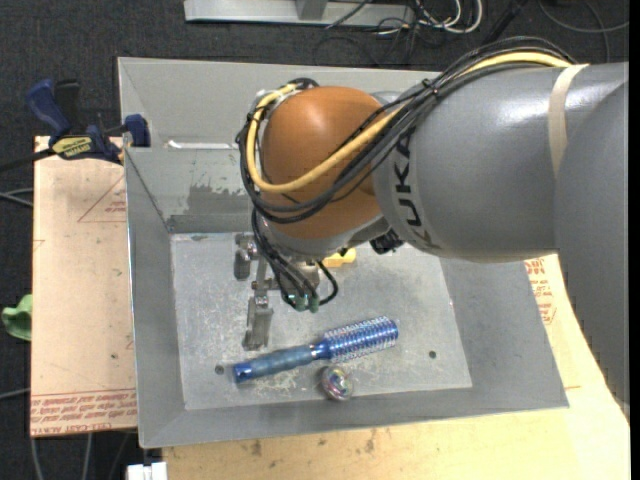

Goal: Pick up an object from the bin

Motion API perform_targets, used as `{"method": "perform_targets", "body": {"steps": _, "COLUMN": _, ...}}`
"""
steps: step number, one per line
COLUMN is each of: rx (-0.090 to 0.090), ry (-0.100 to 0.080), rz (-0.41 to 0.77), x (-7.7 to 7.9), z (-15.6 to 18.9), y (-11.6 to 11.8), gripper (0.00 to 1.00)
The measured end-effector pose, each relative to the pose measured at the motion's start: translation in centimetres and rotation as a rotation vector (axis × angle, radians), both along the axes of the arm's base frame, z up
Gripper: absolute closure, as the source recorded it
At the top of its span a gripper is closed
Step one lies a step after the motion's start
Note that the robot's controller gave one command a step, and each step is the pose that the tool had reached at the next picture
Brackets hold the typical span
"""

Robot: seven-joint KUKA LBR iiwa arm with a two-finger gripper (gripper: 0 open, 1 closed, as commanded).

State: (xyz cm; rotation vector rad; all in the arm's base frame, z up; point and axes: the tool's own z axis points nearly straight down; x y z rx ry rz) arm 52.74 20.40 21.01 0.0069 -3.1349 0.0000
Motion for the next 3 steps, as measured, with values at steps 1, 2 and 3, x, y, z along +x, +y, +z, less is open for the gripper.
{"method": "perform_targets", "body": {"steps": 1, "rx": 0.0, "ry": 0.0, "rz": 0.247, "x": -1.6, "z": -14.4, "y": -7.2, "gripper": 0.0}}
{"method": "perform_targets", "body": {"steps": 2, "rx": 0.0, "ry": -0.008, "rz": 0.253, "x": -2.2, "z": -10.9, "y": -10.5, "gripper": 0.0}}
{"method": "perform_targets", "body": {"steps": 3, "rx": 0.0, "ry": -0.006, "rz": 0.325, "x": -2.1, "z": -10.9, "y": -14.3, "gripper": 0.0}}
